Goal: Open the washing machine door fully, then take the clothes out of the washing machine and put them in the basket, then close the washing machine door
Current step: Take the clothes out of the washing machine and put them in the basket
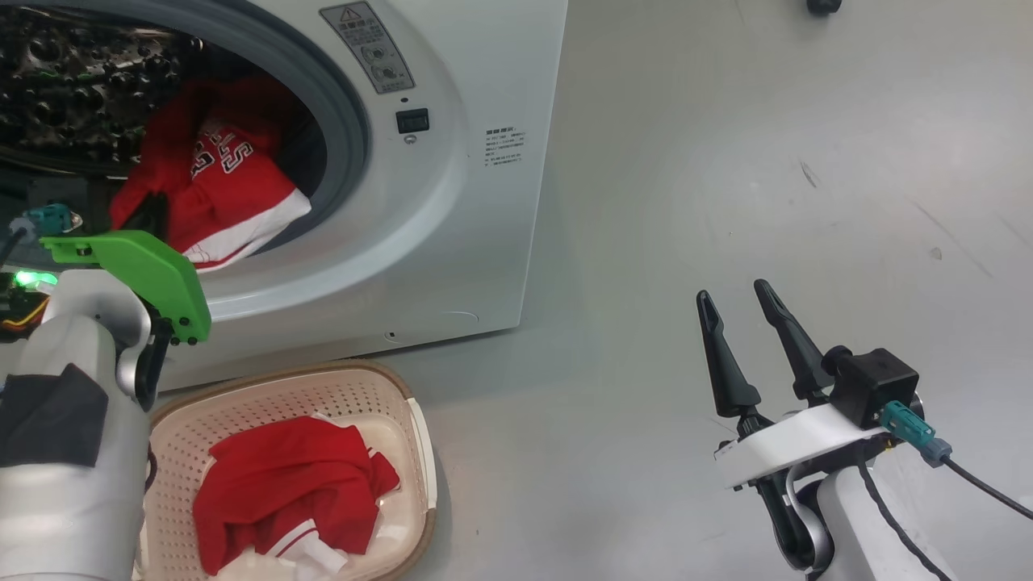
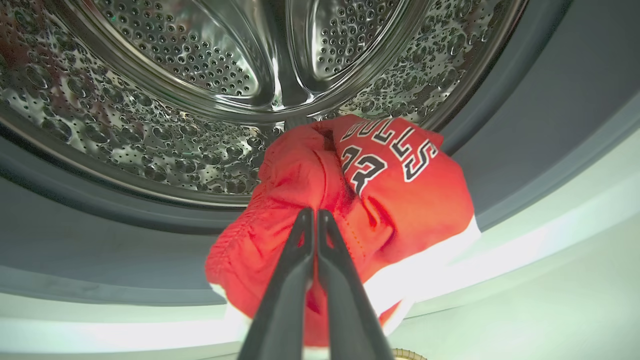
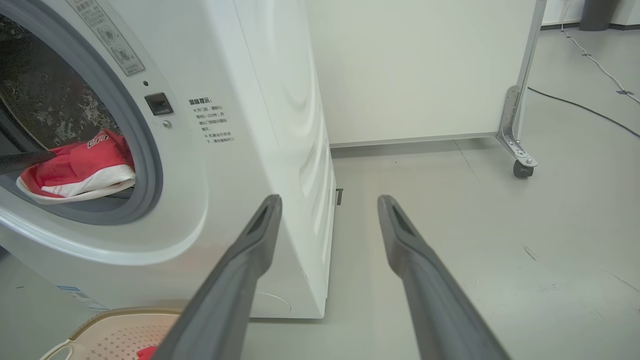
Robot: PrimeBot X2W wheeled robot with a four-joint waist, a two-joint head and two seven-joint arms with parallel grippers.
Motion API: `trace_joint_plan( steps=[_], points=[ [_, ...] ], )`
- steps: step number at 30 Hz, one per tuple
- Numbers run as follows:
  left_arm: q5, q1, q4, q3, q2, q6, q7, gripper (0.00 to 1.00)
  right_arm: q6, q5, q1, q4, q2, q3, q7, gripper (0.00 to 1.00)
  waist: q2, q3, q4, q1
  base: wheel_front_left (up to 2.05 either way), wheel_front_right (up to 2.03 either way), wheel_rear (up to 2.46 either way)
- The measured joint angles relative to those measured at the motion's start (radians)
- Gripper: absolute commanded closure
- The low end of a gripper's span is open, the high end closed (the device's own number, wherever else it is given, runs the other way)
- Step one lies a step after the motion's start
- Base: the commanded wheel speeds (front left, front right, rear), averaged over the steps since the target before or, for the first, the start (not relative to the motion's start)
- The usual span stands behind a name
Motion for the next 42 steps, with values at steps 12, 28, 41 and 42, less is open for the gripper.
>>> trace_joint_plan(
  steps=[12,28,41,42],
  points=[
    [-0.001,0.112,-0.024,-0.024,-0.011,-0.017,-0.125,1.00,0.006,-0.002,0.069,0.019,-0.011,-0.024,0.000,0.00,0.0000,-0.116,0.060,0.0000,0.00,0.00,0.00],
    [-0.008,0.202,-0.203,-0.047,-0.033,-0.033,-0.325,1.00,0.015,-0.003,0.113,0.026,-0.011,-0.021,0.000,0.00,0.0000,-0.211,0.105,0.0000,0.00,0.00,0.00],
    [-0.028,0.241,-0.424,-0.013,-0.058,-0.034,-0.339,1.00,0.022,-0.004,0.124,0.020,-0.012,-0.026,0.000,0.00,0.0000,-0.226,0.106,0.0000,0.00,0.00,0.00],
    [-0.028,0.247,-0.435,-0.011,-0.059,-0.034,-0.339,1.00,0.022,-0.004,0.125,0.020,-0.012,-0.026,0.000,0.00,0.0000,-0.226,0.106,0.0000,0.00,0.00,0.00]
  ],
)
